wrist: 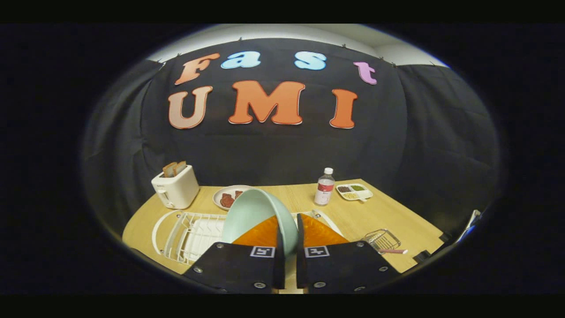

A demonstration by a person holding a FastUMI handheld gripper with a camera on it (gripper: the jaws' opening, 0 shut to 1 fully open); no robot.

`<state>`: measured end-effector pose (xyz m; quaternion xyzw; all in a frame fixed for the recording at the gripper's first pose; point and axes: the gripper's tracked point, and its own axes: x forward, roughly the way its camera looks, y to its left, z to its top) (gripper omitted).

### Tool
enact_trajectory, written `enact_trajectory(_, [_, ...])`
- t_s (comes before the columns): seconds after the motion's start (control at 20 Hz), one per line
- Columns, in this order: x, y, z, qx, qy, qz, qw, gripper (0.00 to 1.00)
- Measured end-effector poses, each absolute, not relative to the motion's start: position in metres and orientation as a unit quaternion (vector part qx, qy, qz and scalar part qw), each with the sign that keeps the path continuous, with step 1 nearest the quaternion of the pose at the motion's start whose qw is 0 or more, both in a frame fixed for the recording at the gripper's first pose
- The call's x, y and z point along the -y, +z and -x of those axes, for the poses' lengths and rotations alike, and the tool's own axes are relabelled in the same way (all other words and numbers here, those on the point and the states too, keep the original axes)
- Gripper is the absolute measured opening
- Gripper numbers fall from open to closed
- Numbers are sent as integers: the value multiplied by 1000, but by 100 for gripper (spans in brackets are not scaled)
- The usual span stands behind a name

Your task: Take the plate from the dish rack, then take the spoon from the basket and place it into the plate.

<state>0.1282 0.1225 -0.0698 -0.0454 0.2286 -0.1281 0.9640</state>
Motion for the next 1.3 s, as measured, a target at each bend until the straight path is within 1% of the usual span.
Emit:
enact_trajectory(0.4, [-82, -90, -59, -253, -107, -70, 959, 10])
enact_trajectory(0.7, [-77, -131, 5, -289, -52, -184, 938, 10])
enact_trajectory(1.05, [-63, -209, 52, -328, -56, -285, 899, 10])
enact_trajectory(1.3, [-57, -236, 67, -336, -55, -318, 885, 10])
